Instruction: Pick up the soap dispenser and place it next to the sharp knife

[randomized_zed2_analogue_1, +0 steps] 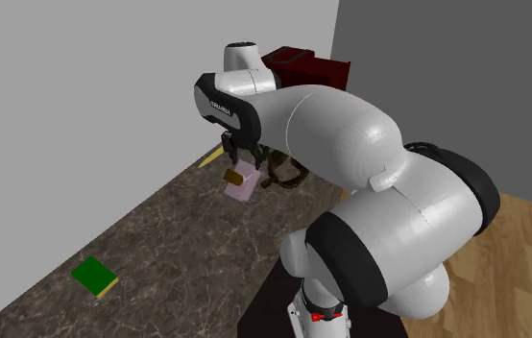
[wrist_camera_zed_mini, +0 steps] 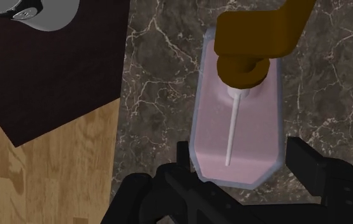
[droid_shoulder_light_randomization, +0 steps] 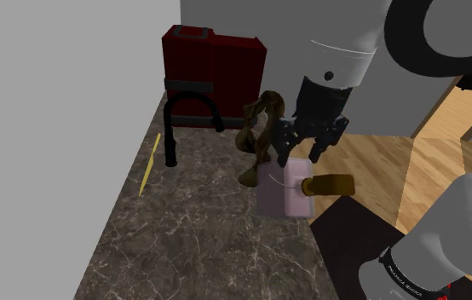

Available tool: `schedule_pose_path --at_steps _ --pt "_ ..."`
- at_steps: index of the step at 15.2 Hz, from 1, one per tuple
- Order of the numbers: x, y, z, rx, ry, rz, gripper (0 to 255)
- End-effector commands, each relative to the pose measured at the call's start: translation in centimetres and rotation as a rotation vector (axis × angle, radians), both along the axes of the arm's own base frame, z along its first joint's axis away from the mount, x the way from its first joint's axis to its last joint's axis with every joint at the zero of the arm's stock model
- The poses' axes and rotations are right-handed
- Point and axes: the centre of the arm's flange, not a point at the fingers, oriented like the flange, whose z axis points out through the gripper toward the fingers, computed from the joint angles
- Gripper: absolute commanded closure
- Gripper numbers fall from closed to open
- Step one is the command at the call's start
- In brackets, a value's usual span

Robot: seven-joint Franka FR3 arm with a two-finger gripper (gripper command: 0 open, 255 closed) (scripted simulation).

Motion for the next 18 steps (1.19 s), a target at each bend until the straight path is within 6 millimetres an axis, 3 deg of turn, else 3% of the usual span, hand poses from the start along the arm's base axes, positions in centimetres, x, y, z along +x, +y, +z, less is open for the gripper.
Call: schedule_pose_path --at_steps 1,18 --pt "0.0 0.0 1.2 0.0 0.0 0.0 255" --pt "0.0 0.0 10.2 0.0 0.0 0.0 255"
